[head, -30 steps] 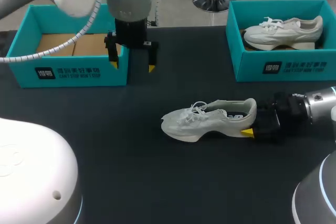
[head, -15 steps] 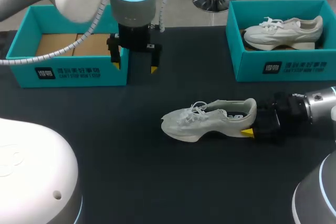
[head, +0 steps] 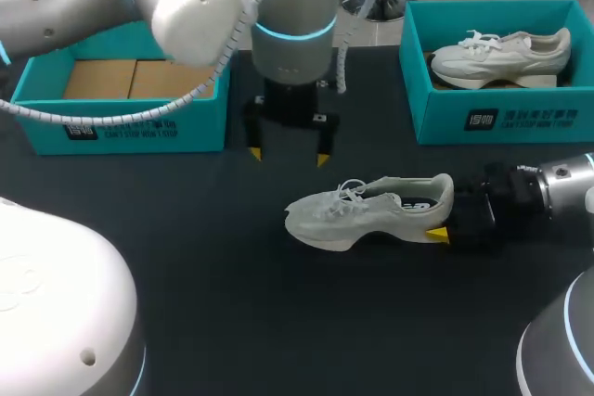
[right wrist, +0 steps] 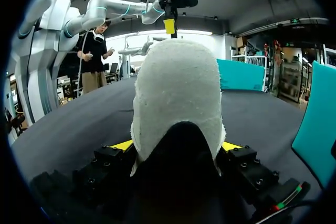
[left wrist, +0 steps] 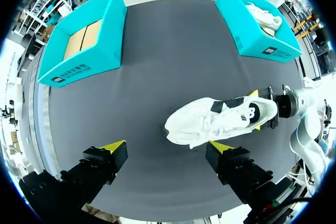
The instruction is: Take the shoe out of the shoebox, open the shoe tongue, remove and reinsert the insole, then place the shoe into the shoebox
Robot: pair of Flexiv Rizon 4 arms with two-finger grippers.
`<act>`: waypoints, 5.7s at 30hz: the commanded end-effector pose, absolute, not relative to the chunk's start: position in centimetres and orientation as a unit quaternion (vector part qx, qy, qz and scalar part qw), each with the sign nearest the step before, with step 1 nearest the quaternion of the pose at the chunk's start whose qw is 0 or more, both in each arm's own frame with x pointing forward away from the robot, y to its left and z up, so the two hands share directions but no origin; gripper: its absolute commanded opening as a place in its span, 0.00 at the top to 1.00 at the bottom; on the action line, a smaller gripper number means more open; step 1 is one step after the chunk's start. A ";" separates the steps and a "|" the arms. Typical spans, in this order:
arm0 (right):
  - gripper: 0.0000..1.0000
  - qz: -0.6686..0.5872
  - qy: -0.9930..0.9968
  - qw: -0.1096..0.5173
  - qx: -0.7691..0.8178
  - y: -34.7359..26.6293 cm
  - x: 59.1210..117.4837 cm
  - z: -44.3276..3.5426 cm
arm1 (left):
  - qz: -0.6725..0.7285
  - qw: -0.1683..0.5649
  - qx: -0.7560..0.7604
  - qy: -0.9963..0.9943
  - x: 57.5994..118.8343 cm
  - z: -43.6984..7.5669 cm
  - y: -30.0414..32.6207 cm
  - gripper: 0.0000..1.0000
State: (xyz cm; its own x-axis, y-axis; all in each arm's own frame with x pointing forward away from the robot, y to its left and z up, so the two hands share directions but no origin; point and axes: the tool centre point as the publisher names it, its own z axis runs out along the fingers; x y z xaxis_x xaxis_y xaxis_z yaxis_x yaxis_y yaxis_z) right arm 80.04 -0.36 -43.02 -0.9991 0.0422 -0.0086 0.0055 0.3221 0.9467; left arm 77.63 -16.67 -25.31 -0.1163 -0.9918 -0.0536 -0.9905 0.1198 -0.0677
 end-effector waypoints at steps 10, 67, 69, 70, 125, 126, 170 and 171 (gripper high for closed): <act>1.00 0.581 0.814 0.015 0.015 -0.2 80.0 -43.4 | 0.022 0.085 -0.680 0.728 76.3 -28.5 -26.3 0.00; 1.00 0.581 0.814 0.015 0.015 -0.2 80.0 -43.4 | 0.110 0.125 -0.718 0.676 77.9 -36.7 -31.9 0.00; 1.00 0.581 0.814 0.015 0.015 -0.2 80.0 -43.4 | 0.113 0.121 -0.711 0.683 77.8 -36.7 -31.8 0.00; 1.00 0.581 0.814 0.015 0.015 -0.2 80.0 -43.4 | 0.113 0.122 -0.711 0.683 77.6 -36.7 -31.7 0.20; 1.00 0.581 0.814 0.015 0.015 -0.2 80.0 -43.4 | 0.046 0.052 -0.725 0.685 77.0 -29.3 -25.4 1.00; 1.00 0.581 0.814 0.015 0.015 -0.2 80.0 -43.4 | 0.045 0.053 -0.723 0.687 77.0 -29.3 -25.4 1.00; 1.00 0.581 0.814 0.015 0.015 -0.2 80.0 -43.4 | -0.009 -0.023 -0.635 0.772 76.1 -29.1 -21.6 0.00; 1.00 0.581 0.814 0.015 0.015 -0.2 80.0 -43.4 | -0.022 -0.023 -0.615 0.788 76.0 -28.6 -21.8 0.00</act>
State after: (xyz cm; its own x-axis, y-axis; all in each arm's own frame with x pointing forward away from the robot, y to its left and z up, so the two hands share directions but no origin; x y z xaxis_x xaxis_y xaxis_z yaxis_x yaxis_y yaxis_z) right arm 80.01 -0.36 -43.00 -0.9991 0.0423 -0.0084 0.0057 0.3240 0.9460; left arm 76.51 -22.43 -29.67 -0.1435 -0.9894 0.0236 -0.9888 0.1443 0.0382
